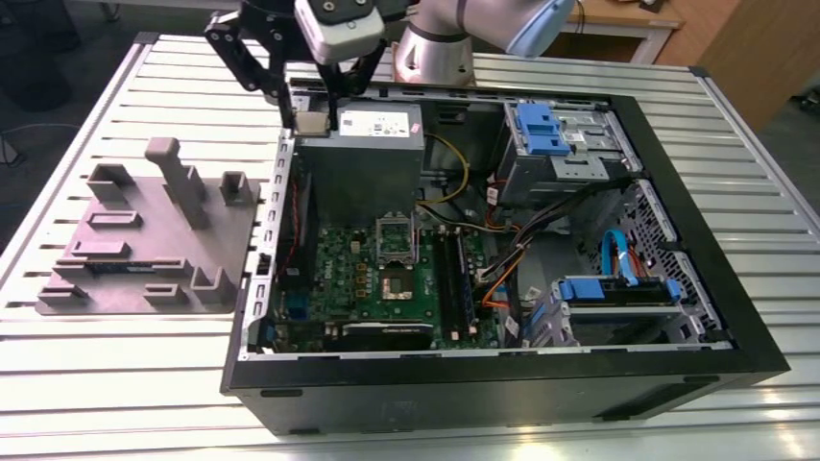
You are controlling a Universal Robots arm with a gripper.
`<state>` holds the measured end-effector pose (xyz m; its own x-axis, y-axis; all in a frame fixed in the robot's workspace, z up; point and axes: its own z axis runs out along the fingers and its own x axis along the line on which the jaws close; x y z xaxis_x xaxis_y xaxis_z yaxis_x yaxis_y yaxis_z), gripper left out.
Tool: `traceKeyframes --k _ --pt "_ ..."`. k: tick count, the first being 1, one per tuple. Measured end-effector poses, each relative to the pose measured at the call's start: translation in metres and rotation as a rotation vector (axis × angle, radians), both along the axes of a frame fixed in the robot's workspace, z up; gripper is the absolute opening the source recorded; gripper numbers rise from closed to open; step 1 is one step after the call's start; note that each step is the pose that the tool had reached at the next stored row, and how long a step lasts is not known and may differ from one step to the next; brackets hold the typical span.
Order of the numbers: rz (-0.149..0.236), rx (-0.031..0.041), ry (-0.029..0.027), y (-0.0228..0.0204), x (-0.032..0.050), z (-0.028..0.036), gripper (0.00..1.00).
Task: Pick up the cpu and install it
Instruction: 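Pick up the cpu and move it towards the insertion slot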
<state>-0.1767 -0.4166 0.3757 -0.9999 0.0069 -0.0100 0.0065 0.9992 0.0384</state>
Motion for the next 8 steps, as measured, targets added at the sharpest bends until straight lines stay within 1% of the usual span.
traceKeyframes --k 3,5,6,8 --pt "0.0 0.0001 0.0 0.0 0.0055 -0.0005 0.47" --pt "0.0 0.0 0.0 -0.0007 0.0063 -0.0008 0.47" --pt "0.0 -0.0001 0.0001 -0.0017 0.0064 -0.0009 0.47" --pt "0.0 0.0 0.0001 -0.0053 0.0066 -0.0015 0.47"
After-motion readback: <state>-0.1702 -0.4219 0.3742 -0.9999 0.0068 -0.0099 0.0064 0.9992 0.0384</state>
